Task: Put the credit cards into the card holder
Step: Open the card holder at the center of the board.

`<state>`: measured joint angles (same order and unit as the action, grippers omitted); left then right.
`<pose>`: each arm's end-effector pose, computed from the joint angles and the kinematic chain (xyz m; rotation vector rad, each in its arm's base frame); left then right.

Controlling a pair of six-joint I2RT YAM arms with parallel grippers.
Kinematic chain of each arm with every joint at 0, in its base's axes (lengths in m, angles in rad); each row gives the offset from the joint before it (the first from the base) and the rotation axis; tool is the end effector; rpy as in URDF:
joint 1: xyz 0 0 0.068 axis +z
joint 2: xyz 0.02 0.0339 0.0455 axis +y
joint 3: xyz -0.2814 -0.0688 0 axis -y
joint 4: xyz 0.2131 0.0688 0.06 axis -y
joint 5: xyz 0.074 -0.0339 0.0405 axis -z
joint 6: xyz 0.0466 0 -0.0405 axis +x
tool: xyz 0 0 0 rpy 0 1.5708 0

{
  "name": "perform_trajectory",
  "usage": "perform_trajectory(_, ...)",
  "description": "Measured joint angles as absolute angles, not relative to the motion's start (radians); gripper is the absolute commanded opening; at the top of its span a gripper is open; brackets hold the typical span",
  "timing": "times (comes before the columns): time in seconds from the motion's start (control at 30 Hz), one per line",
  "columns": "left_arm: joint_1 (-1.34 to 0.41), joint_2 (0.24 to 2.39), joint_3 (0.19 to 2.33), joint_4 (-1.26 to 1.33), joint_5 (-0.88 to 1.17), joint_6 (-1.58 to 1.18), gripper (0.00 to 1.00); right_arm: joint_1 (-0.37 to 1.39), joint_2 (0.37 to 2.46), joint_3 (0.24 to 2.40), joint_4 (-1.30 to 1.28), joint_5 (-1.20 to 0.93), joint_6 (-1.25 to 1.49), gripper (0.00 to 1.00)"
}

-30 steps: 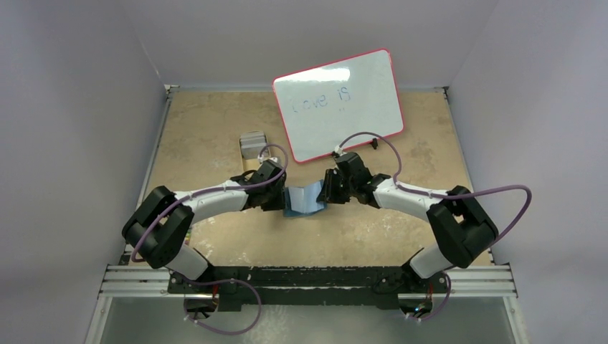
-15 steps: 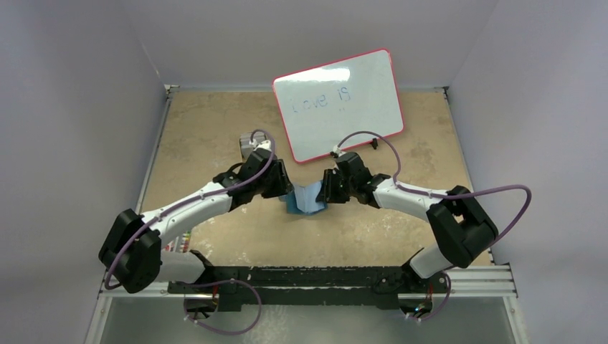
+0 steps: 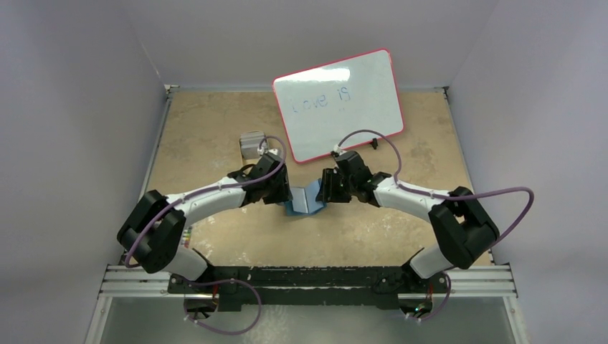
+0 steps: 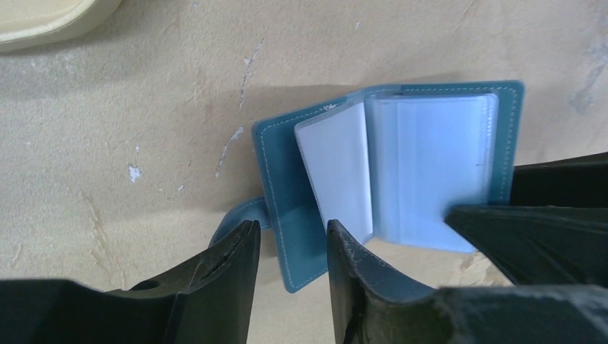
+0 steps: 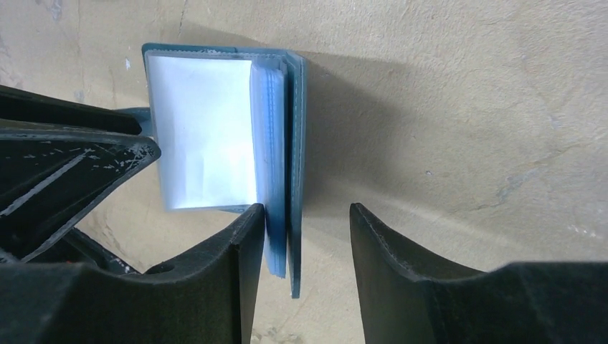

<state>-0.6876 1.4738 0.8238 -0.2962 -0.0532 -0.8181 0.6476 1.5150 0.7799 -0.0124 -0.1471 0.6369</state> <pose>0.2096 -0.1689 0.2146 -0.1919 2.5946 -0.5238 0.2277 0.1808 0.2144 -0.0920 2.4512 0.7858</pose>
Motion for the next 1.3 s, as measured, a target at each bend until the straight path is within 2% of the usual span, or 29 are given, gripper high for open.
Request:
perform_trajectory(0.23, -0.688, 1.478, 0.819, -0.294, -0.052, -0.81, 0.08, 0.648, 1.436, 0.846, -0.115, -0.09, 0.635, 0.51)
perform_trajectory(0.27, -0.688, 1.477, 0.817, -0.287, -0.046, -0.81, 0.01, 0.648, 1.423, 0.86, -0.121, -0.086, 0.636, 0.51)
perform_trajectory(0.3, -0.688, 1.475, 0.811, -0.274, -0.036, -0.811, 0.0, 0.648, 1.411, 0.874, -0.125, -0.08, 0.636, 0.51)
perform_trajectory(0.53, -0.688, 1.432, 0.77, -0.201, 0.042, -0.833, 0.0, 0.648, 1.398, 0.92, -0.131, -0.074, 0.64, 0.5)
perform_trajectory(0.77, -0.688, 1.356, 0.768, -0.138, 0.086, -0.863, 0.0, 0.648, 1.317, 0.891, -0.083, -0.162, 0.665, 0.45)
perform_trajectory(0.83, -0.688, 1.346, 0.768, -0.13, 0.086, -0.87, 0.0, 0.648, 1.285, 0.874, -0.044, -0.191, 0.681, 0.48)
perform_trajectory(0.97, -0.688, 1.345, 0.768, -0.129, 0.076, -0.876, 0.11, 0.65, 1.291, 0.861, 0.004, -0.214, 0.693, 0.57)
perform_trajectory(1.1, -0.688, 1.345, 0.765, -0.128, 0.059, -0.881, 0.13, 0.662, 1.362, 0.858, 0.011, -0.217, 0.696, 0.64)
perform_trajectory(1.3, -0.688, 1.349, 0.761, -0.12, 0.049, -0.881, 0.16, 0.706, 1.387, 0.858, -0.015, -0.173, 0.684, 0.66)
